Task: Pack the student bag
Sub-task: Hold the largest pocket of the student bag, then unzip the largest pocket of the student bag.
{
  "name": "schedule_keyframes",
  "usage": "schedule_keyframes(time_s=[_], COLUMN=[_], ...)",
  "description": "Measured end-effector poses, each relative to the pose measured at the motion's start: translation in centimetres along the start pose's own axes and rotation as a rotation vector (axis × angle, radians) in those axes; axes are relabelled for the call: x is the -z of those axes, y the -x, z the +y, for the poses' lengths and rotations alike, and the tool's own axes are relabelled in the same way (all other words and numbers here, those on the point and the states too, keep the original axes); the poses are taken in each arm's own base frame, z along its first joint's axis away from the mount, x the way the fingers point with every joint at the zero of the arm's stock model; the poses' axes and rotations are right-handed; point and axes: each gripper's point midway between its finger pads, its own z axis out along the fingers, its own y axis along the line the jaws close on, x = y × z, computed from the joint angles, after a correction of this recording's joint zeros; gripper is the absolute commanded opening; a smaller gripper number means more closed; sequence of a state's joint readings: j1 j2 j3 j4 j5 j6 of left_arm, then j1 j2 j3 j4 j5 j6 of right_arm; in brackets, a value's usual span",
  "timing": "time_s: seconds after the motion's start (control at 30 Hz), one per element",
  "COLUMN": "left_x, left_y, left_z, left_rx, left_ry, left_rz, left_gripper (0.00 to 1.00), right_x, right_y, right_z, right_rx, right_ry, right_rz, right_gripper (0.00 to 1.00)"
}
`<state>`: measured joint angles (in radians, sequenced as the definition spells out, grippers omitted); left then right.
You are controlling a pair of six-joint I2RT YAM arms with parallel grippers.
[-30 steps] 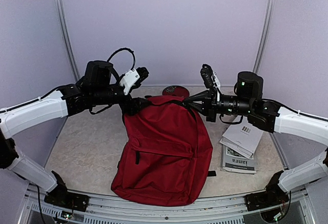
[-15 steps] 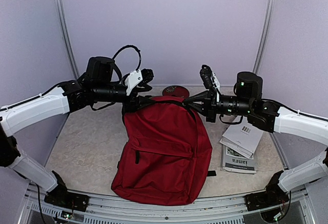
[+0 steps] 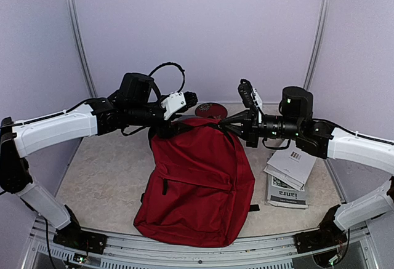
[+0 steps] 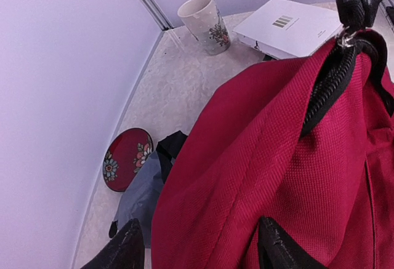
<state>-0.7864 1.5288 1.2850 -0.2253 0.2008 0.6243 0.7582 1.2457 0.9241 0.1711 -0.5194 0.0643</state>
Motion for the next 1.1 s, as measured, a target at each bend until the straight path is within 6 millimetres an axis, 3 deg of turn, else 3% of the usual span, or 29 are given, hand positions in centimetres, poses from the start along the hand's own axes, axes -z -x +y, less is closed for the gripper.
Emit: schedule_keyframes(time_s=[0.13, 0.2, 0.27, 0.33, 0.43, 0.6, 0.8, 0.83, 0.9, 1.1], left_x=[0.1, 0.5, 0.8, 0.7, 0.3, -0.8, -0.7, -0.6, -0.5, -0.8], left_y=[0.4, 0.3, 0.3, 0.3, -0.1, -1.0, -0.1, 0.2, 0.6, 0.1], left_z=[-0.9, -2.1, -2.9, -3.0, -2.0, 0.0, 2.2, 2.6, 3.3, 4.0], left_rx=[-0.059, -0.100, -0.128, -0.141, -0.158, -0.163, -0.172, -0.171, -0.166, -0.128], left_ry=[-0.023, -0.041, -0.047, -0.036, 0.017, 0.113, 0.237, 0.260, 0.298, 0.365], left_rz=[-0.014, -0.025, -0.030, -0.023, 0.012, 0.081, 0.076, 0.069, 0.056, 0.081], left_gripper=[0.65, 0.55, 0.37, 0.30, 0.23, 0.22, 0.38, 0.29, 0.00, 0.00], right_x=[0.0, 0.0, 0.0, 0.0, 0.0, 0.0, 0.0, 0.0, 0.0, 0.1], right_y=[0.1, 0.3, 0.5, 0.5, 0.5, 0.5, 0.5, 0.5, 0.5, 0.2], right_z=[0.0, 0.0, 0.0, 0.0, 0.0, 0.0, 0.0, 0.0, 0.0, -0.5], right_rx=[0.002, 0.004, 0.006, 0.006, 0.006, 0.006, 0.005, 0.006, 0.006, -0.002], right_ry=[0.000, 0.000, 0.000, 0.001, 0.001, 0.001, 0.001, 0.001, 0.000, -0.032], right_rz=[-0.001, -0.005, -0.008, -0.008, -0.008, -0.008, -0.007, -0.007, -0.008, 0.007], right_gripper=[0.00, 0.00, 0.00, 0.00, 0.00, 0.00, 0.00, 0.00, 0.00, 0.00])
